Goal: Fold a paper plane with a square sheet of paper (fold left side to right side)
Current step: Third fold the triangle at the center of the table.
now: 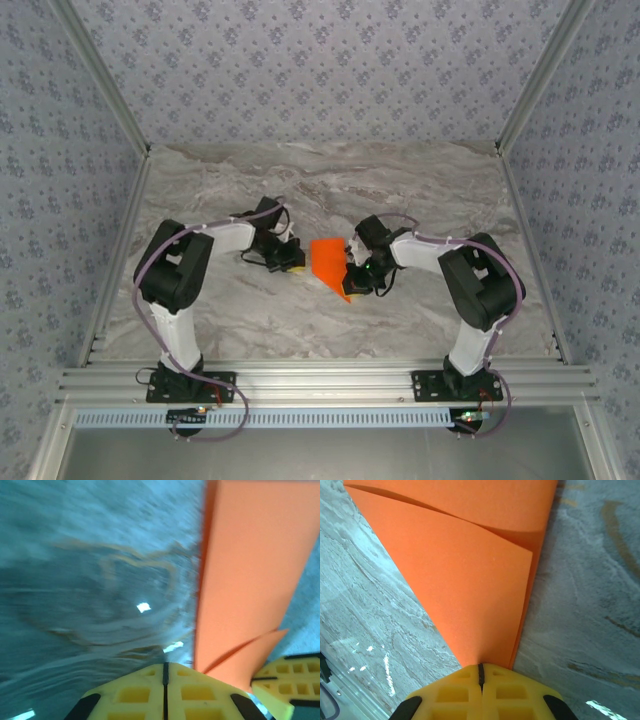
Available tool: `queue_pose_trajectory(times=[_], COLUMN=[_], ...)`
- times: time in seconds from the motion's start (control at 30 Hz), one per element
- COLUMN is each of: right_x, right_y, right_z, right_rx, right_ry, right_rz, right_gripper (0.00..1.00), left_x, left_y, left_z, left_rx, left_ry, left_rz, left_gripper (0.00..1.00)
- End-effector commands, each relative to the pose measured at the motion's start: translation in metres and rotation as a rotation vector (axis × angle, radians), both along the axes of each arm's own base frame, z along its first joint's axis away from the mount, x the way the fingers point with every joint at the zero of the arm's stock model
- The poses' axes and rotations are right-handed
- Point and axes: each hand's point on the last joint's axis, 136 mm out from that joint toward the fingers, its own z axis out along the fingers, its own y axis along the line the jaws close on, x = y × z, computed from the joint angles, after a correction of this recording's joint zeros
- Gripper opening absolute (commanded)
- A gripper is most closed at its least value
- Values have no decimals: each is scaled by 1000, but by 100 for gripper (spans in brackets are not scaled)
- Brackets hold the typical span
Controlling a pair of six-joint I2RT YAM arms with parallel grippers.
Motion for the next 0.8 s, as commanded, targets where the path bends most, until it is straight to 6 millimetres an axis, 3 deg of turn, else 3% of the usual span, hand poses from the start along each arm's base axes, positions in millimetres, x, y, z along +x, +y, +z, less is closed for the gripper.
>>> queue_pose_trajectory(times=[0.0,0.2,0.33,0.5,0.67,0.77], right_x=[-11,17,34,45,48,49], right_y=[-37,-23,-18,-29,-42,-50], right_z=[-31,2,29,60,79,81], right_rx=[-204,-141,-107,-127,-132,-120], right_ry=[22,-108,-212,-361,-463,-491], right_rz=[-34,-39,-43,-47,-67,-93], right_gripper=[2,17,28,44,57,67], left_x=[24,28,20,1,-16,-23], left_y=[35,40,45,49,45,32], left_z=[23,65,78,81,78,73], left_rx=[89,62,34,-34,-128,-195], left_ry=[-106,-208,-238,-242,-210,-179], left_rz=[80,106,145,224,274,286], left_gripper=[12,26,36,50,54,55])
